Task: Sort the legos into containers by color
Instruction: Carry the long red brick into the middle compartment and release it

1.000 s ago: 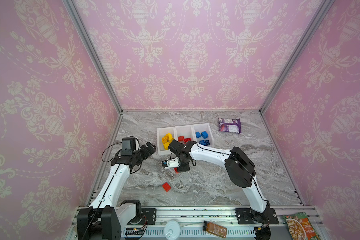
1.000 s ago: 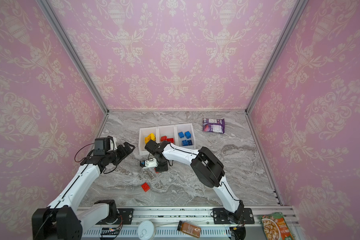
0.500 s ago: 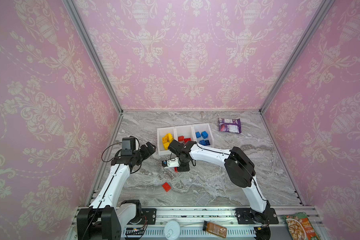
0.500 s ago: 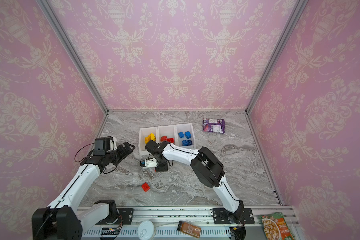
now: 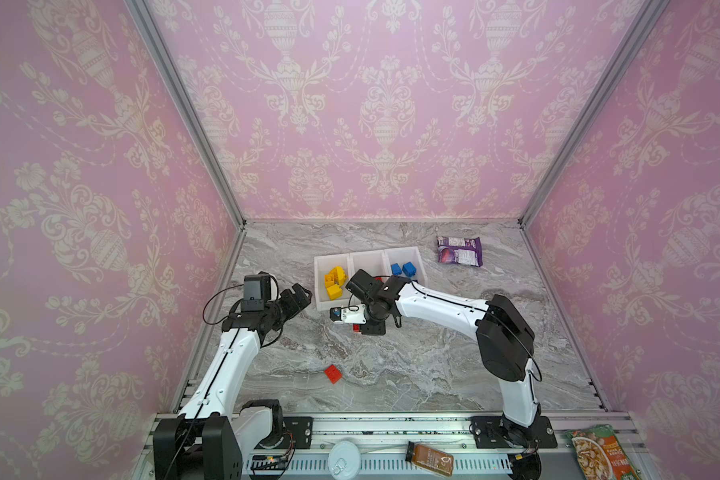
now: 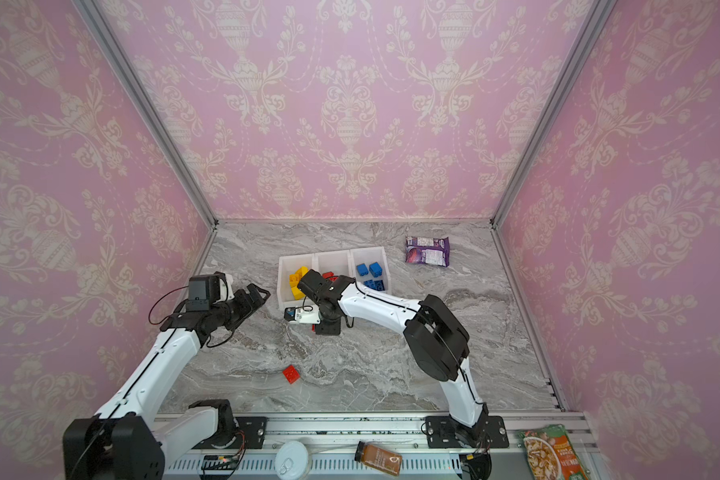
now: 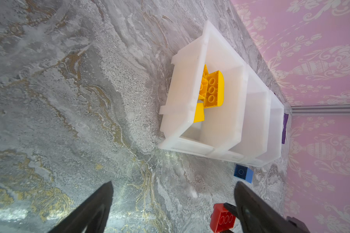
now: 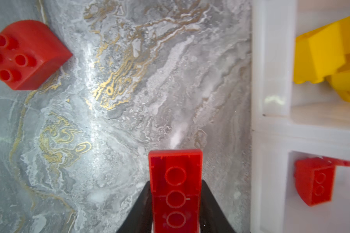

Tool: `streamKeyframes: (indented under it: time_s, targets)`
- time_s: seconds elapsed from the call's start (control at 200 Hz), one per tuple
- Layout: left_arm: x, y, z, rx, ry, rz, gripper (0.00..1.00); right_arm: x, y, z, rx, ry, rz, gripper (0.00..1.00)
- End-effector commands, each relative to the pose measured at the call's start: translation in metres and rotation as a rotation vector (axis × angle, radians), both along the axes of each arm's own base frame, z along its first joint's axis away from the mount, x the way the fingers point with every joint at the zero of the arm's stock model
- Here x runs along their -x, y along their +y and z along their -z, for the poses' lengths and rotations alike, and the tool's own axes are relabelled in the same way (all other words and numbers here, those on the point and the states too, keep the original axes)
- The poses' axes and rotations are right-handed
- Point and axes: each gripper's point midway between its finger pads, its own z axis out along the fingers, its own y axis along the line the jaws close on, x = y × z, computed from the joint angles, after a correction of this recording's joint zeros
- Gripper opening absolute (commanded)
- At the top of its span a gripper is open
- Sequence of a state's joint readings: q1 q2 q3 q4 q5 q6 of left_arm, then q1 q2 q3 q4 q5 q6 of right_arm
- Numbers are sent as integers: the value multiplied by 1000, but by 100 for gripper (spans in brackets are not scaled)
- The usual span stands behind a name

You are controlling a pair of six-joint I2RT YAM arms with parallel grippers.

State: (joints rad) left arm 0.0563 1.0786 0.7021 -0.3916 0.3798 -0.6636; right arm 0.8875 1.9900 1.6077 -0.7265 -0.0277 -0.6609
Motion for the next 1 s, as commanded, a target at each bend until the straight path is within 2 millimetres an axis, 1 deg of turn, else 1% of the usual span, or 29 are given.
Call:
streamKeyframes:
  time_s: [0.0,0.1,0.16,0.23,0.315,0.445,0.57,0.701,0.861,0.916,0.941,0.996]
  targets:
    - [5,-2,-1,11,8,14,96,-27,-15,-19,-30,-71,101,33]
    - [6,-2,-1,12,6,15,95,-55,-27,-29,-55,-109,190,34]
    - [6,-2,-1,13,6,15,95,-70,-30,-35,-79,-121,240,35]
    - [7,-3,1,16,9,15,95,-86,-31,-41,-107,-136,290,36]
    - [7,-3,1,17,9,16,95,-104,-30,-43,-118,-156,335,37]
    - [8,-3,0,12,7,17,95,-129,-28,-38,-100,-184,387,37]
    - [10,-2,1,5,12,17,95,-149,-27,-28,-68,-206,431,37]
    - [11,-2,2,2,13,18,95,-164,-26,-19,-44,-227,460,38]
    - [11,-2,4,0,17,19,95,-181,-28,-17,-25,-266,487,40]
    - [10,-2,4,2,19,19,95,-185,-27,-18,-24,-272,494,43]
    - [10,-2,4,-1,19,19,95,-187,-28,-19,-24,-275,497,46]
    - [10,-2,4,0,18,19,95,-188,-27,-19,-25,-279,496,59]
